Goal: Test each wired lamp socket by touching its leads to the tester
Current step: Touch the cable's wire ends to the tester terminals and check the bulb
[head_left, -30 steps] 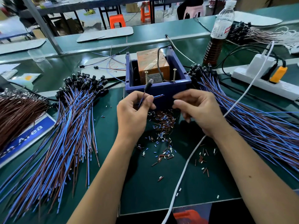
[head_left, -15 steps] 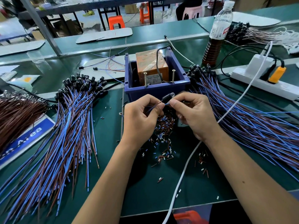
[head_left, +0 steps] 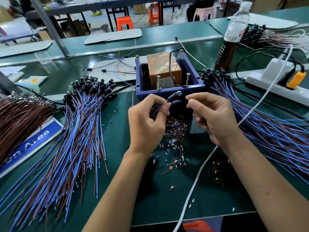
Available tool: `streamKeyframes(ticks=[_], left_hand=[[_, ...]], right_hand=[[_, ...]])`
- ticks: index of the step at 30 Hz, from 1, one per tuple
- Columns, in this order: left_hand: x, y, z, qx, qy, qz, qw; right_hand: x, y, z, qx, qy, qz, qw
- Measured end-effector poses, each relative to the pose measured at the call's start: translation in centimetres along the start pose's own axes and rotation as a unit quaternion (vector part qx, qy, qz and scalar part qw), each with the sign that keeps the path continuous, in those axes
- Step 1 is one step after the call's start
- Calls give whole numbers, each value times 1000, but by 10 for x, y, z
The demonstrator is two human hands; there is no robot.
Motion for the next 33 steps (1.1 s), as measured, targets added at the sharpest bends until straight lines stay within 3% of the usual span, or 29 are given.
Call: streamKeyframes(ticks=[5,10,19,28,30,33], left_hand=[[-5,-3,-8,-65,-23,40,997],[-9,-4,-15,-91,-19,80,992],[-10,-4,-17,-96,-16,80,992],[-13,-8,7,-54,-208,52,975],[-12,-5,8,-76,-222,75,969],[-11,1,5,-87,-218,112,966]], right_hand=[[-6,-9,-29,30,59,-5,998],[-8,-10,-39,76,31,-5,997],[-8,-7,-37,100,3,-30,995],[-1,10,-27,99,4,32,995],[3,12,-23,76,-25,58,995],[3,16,-13,-65,-118,123,983]])
Point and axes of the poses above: each hand's wrist, its own x-axis towards the middle knuckle, its own z-axis out of the back of the hand, y = z × x, the point moved 6 cm from there along x, towards the middle knuckle, and after that the axes turned 1 degree about z, right-handed, at the moved point
